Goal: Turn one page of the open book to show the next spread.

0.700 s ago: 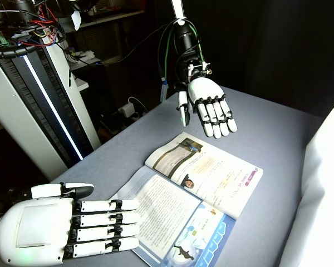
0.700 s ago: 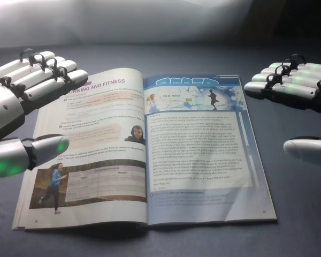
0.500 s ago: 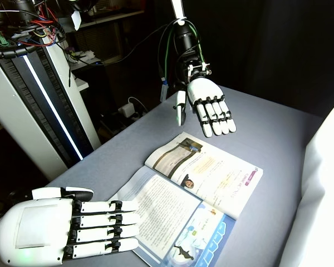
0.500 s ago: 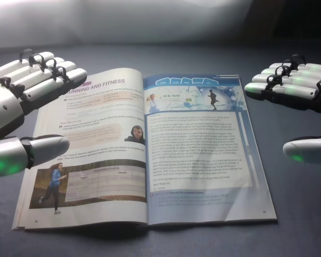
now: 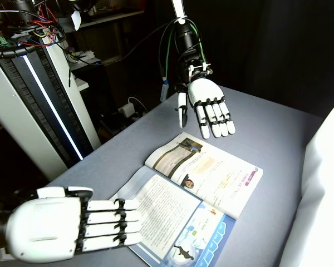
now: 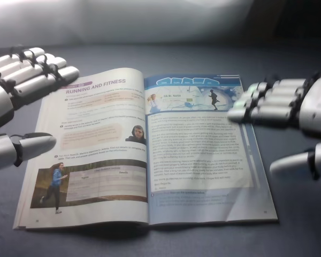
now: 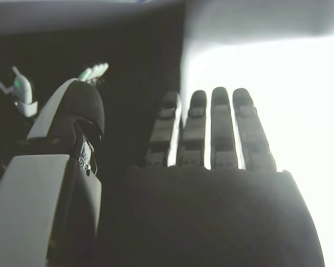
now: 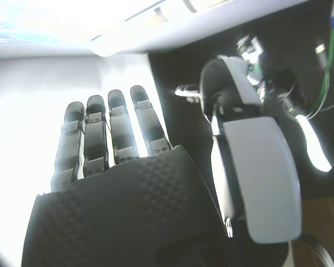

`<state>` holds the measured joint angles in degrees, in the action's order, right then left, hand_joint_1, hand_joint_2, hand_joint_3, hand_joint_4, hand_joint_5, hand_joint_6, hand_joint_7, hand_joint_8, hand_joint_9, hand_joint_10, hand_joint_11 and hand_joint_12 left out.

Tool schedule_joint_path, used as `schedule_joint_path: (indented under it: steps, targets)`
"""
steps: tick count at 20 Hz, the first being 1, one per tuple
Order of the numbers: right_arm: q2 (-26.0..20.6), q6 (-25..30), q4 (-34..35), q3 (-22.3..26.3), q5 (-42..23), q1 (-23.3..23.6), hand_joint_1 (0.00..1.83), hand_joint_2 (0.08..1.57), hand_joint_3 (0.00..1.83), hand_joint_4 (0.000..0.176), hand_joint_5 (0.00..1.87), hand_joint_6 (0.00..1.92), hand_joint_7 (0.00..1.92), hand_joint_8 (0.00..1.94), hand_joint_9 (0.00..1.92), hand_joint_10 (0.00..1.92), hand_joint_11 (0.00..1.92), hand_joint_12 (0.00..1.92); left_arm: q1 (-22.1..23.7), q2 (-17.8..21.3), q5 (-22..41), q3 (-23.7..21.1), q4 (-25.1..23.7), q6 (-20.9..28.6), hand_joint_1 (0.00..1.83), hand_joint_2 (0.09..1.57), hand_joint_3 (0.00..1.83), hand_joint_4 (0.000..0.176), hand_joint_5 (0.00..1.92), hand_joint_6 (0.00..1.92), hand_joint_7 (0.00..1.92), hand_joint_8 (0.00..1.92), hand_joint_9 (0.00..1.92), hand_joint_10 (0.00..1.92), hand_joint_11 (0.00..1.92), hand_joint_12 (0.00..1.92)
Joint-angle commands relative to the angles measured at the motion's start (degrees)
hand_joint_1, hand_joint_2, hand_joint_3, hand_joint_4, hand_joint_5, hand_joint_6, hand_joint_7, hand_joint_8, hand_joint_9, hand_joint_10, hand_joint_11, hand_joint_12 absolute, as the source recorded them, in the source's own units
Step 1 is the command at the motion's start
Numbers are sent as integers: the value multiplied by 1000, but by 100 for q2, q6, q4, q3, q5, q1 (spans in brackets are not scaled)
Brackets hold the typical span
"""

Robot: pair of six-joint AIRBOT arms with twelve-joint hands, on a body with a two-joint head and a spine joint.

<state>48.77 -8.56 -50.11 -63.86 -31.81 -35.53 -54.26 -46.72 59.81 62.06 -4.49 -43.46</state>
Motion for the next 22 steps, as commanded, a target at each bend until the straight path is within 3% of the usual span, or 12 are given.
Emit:
schedule_joint_path:
  steps: [1,2,4,6,8,11,13,22]
  targets:
    - [25,259,-152,-59,-87,81,8,1277,7,0,33,13,0,0,0,0,0,0,71,43,652,-26,83,15,307,1378,0,15,33,8,0,0,0,0,0,0]
    - [114,524,-466,-125,3,99,1,1275,6,0,25,9,0,0,0,0,0,0,69,63,653,-36,107,10,279,1374,0,3,26,4,0,0,0,0,0,0]
    - [246,890,-899,-217,110,102,0,1263,0,0,0,0,0,0,0,0,0,0,66,104,643,-58,114,-14,379,1348,0,0,59,14,0,0,0,0,0,0]
    - [354,1178,-1192,-287,188,100,0,1259,0,0,0,0,0,0,0,0,0,0,44,149,663,-87,154,-53,330,1371,3,0,38,6,0,0,0,0,0,0]
    - [412,1262,-1290,-311,228,73,0,1271,4,0,45,17,0,0,0,0,33,15,-15,174,695,-109,211,-66,265,1383,6,0,9,1,0,0,0,0,0,0]
    - [457,1364,-1375,-338,272,7,0,1271,2,0,12,1,0,0,0,0,0,0,-108,250,763,-180,305,-138,357,1377,0,0,9,3,0,0,0,0,0,0]
    - [519,1460,-1473,-367,306,-30,0,1269,1,0,31,10,0,0,0,0,0,0,-134,252,778,-187,339,-146,287,1390,4,0,0,0,0,0,0,0,0,0]
    - [969,1919,-1944,-616,318,-113,0,1288,7,0,8,3,0,0,0,0,0,0,-251,277,904,-229,440,-147,354,1385,1,0,0,0,0,0,0,0,0,0]
